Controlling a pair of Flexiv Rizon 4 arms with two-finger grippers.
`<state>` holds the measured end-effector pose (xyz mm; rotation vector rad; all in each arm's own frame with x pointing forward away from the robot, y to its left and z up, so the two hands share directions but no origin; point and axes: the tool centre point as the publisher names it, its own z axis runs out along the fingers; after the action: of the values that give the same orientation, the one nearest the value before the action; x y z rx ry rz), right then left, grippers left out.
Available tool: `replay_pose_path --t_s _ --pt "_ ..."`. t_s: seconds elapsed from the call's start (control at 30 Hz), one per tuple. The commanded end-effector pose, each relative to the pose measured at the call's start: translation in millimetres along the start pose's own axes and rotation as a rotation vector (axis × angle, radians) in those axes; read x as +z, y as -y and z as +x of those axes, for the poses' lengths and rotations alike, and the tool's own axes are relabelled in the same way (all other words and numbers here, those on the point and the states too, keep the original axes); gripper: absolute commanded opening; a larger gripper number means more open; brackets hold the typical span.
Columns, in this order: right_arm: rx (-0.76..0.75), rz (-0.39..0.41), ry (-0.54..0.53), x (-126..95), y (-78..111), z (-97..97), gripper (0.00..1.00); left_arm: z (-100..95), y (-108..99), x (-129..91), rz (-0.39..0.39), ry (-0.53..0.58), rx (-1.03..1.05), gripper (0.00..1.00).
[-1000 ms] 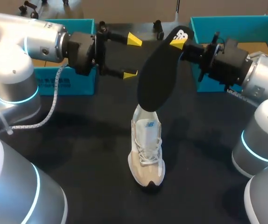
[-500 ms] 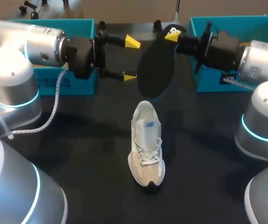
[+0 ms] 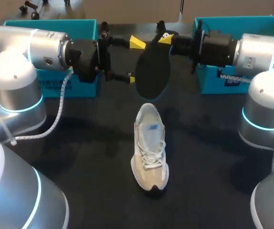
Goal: Take the shoe out of the shoebox, open the shoe tongue, remove and reinsert the insole, then place the shoe into the shoebox
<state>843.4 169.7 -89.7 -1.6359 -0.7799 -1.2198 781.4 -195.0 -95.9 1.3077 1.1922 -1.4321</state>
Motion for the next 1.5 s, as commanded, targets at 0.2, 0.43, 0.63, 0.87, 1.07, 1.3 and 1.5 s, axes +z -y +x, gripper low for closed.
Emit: replay_pose_path --t_s 0.2,0.43,0.63,0.87,1.07,1.3,1.5 --pt "0.020 0.003 0.045 13 -1.5 -3.9 0.00 0.6 0 6 0.007 0.002 0.009 0.77" --pt "0.037 0.014 0.055 15 2.1 -7.6 0.00 4.1 -2 10 0.020 -0.012 0.010 0.38" --pt "0.045 0.020 0.056 17 4.7 -9.7 0.00 5.6 -3 13 0.022 -0.005 0.009 0.14" --pt "0.035 0.008 0.035 19 6.3 -12.3 0.44 7.3 -4 14 0.016 0.003 0.003 0.00" --pt "-0.030 0.009 0.022 12 9.7 -11.4 1.00 5.6 -6 10 0.000 0.012 0.003 0.00" --pt "-0.109 0.033 0.023 -7 18.7 -17.8 1.00 5.0 -3 3 -0.020 0.013 0.006 0.00" --pt "-0.217 0.073 0.046 -29 26.7 -22.4 1.00 7.4 0 -3 -0.073 0.013 0.050 0.00"
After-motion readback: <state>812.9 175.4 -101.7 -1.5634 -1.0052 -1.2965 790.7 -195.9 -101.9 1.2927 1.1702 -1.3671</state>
